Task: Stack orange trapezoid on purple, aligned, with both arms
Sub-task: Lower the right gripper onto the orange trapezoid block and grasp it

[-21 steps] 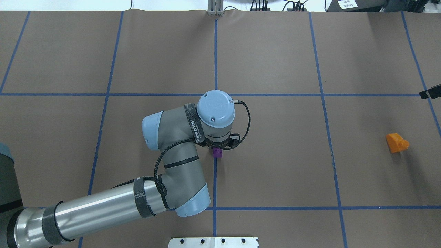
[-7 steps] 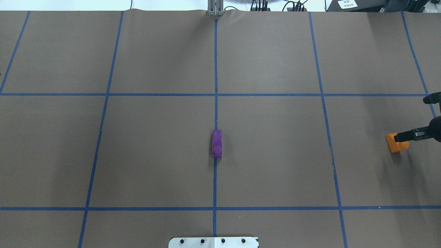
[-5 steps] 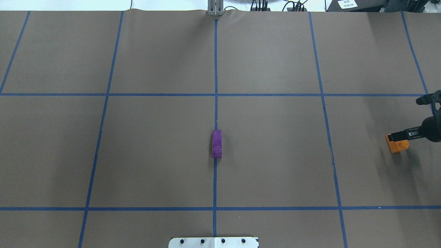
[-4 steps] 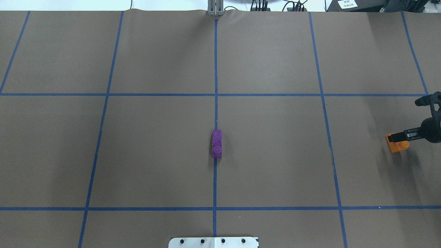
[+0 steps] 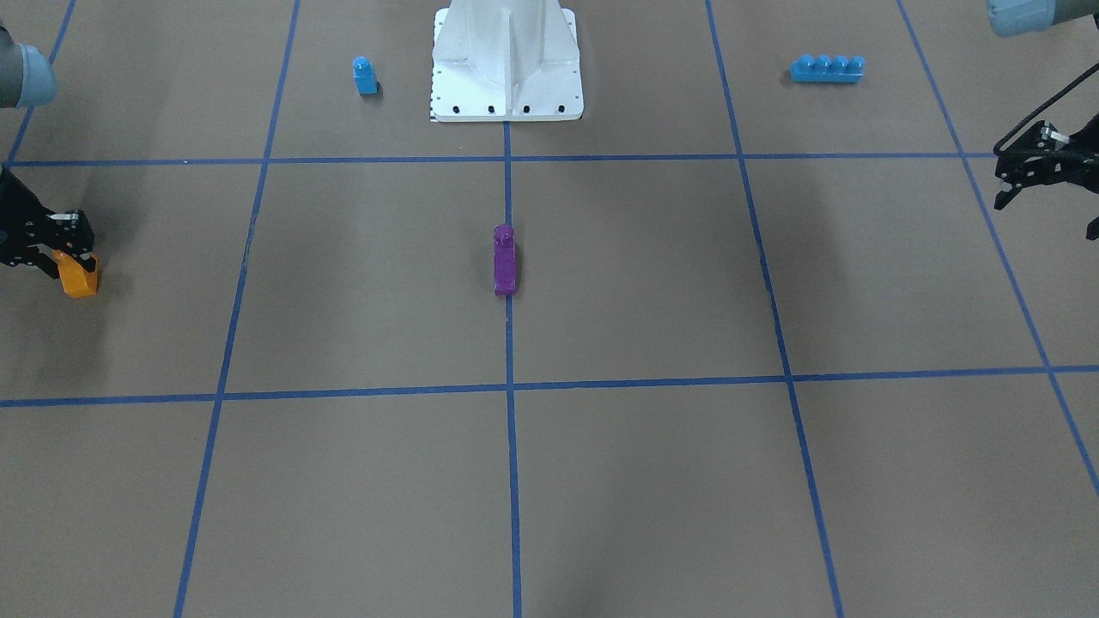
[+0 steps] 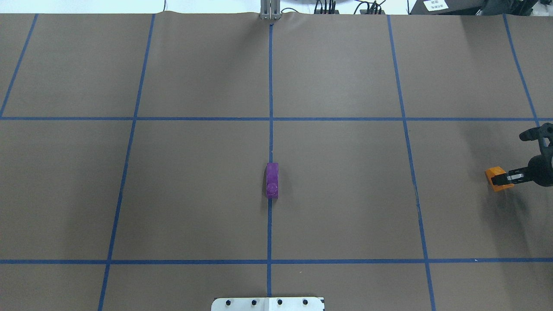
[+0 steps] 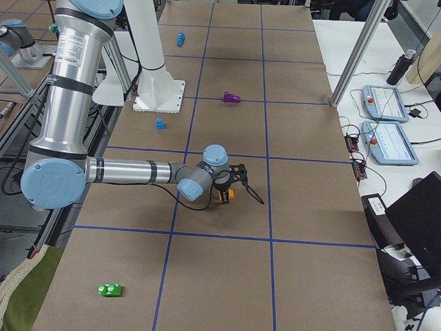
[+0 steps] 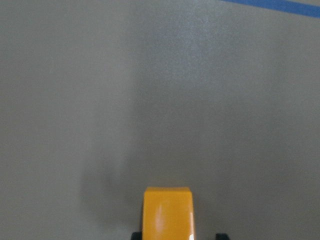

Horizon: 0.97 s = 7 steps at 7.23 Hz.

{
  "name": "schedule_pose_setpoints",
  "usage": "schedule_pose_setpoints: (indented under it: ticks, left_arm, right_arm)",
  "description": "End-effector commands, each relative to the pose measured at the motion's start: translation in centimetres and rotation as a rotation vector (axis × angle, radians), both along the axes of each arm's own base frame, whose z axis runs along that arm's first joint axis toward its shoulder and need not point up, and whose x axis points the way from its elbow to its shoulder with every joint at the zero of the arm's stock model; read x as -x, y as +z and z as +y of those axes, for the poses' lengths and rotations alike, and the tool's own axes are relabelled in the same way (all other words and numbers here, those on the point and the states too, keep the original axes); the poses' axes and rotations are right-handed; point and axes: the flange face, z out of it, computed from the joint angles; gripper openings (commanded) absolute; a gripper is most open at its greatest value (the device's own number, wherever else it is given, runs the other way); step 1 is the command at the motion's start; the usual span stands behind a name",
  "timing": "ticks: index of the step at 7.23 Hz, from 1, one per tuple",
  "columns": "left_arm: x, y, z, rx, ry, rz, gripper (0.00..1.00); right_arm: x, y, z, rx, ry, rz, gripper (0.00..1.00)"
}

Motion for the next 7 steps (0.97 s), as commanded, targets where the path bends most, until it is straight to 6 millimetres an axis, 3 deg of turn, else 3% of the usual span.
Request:
schedule_pose_setpoints:
  ticks: [1,2,3,5,6,7]
  left_arm:
    - [-0.1,-0.1,0.0,0.003,-0.005,0.001,1.0]
    - [-0.1,-0.1,0.0,0.004,-0.006,0.001,1.0]
    - [-0.1,-0.1,0.0,0.005,-0.008,0.001,1.0]
    - [-0.1,0.5,0.0,0.016,-0.006,-0.001,1.0]
    - [0.2,1.3,0.3,0.035,-0.015,-0.001,1.0]
    - [0.7,3.2,1.0,0.087,-0.04,-0.015,1.0]
  right_arm:
    - [0.4,-0.1,0.2,0.001,-0.009,0.0,0.54]
    - [0.6,-0.3,0.1,-0.002,-0.012,-0.002,0.35]
    - [0.6,-0.3,0.2,-0.001,-0.014,-0.001,0.0]
    - [1.0,-2.0,-0.2,-0.015,-0.019,-0.02,0.0]
    - [2.4,-6.0,-2.3,-0.016,-0.017,-0.027,0.0]
    - [3.8,-11.4,-4.3,0.0,-0.014,-0.015,0.0]
